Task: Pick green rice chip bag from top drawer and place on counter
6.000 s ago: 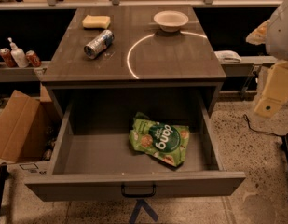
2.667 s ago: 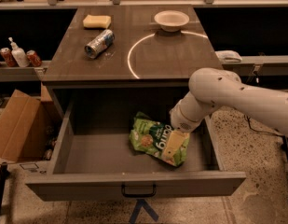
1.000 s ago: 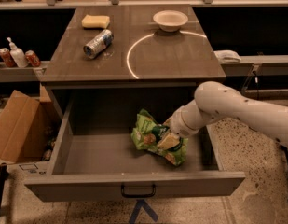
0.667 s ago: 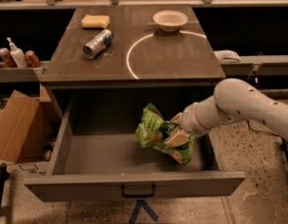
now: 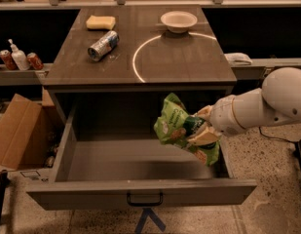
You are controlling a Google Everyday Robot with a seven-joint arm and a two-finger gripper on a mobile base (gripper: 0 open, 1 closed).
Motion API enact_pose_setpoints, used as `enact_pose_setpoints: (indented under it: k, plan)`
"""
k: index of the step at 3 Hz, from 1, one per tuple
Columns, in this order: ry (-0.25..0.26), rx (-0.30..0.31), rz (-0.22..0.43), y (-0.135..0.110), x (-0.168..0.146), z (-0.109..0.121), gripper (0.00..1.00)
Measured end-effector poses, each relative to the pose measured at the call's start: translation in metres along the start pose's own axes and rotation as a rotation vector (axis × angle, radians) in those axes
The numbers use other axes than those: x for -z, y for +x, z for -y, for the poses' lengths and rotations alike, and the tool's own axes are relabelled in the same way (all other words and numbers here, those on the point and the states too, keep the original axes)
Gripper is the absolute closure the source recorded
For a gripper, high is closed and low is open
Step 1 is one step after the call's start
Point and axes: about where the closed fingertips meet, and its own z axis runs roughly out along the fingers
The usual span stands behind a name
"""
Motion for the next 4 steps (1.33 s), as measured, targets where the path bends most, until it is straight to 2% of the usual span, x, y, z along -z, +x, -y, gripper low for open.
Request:
enact_pose_setpoints:
  k: [1, 2, 3, 4]
  plan:
    - [0.0, 0.0, 0.0, 0.0, 0.0, 0.0, 1.0]
    - [0.053, 0.049, 0.011, -0.025, 0.026, 0.013, 1.0]
    - [0.145, 0.119, 0.028, -0.062, 0.069, 0.035, 1.0]
    - [0.238, 0.164, 0.023, -0.095, 0.102, 0.066, 1.0]
